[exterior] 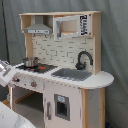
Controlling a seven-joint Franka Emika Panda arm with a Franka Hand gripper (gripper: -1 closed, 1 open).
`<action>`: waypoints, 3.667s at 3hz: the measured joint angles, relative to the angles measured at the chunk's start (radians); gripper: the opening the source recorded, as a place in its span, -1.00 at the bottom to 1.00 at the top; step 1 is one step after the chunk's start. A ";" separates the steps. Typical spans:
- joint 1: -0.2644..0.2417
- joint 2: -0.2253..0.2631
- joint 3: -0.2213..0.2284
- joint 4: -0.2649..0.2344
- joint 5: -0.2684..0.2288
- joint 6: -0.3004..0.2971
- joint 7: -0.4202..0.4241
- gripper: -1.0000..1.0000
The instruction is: Play with the kitchen
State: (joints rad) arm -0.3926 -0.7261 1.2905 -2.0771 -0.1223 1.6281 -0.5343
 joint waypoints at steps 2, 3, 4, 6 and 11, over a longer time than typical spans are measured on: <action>-0.003 0.089 -0.014 -0.109 0.011 0.203 -0.047 1.00; -0.008 0.124 -0.017 -0.144 0.011 0.310 -0.070 1.00; -0.013 0.152 -0.022 -0.170 0.011 0.412 -0.096 1.00; -0.012 0.212 -0.021 -0.239 0.011 0.600 -0.111 1.00; -0.012 0.301 -0.022 -0.380 0.011 0.867 -0.110 -1.00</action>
State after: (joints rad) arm -0.4051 -0.4248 1.2686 -2.4575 -0.1109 2.4955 -0.6440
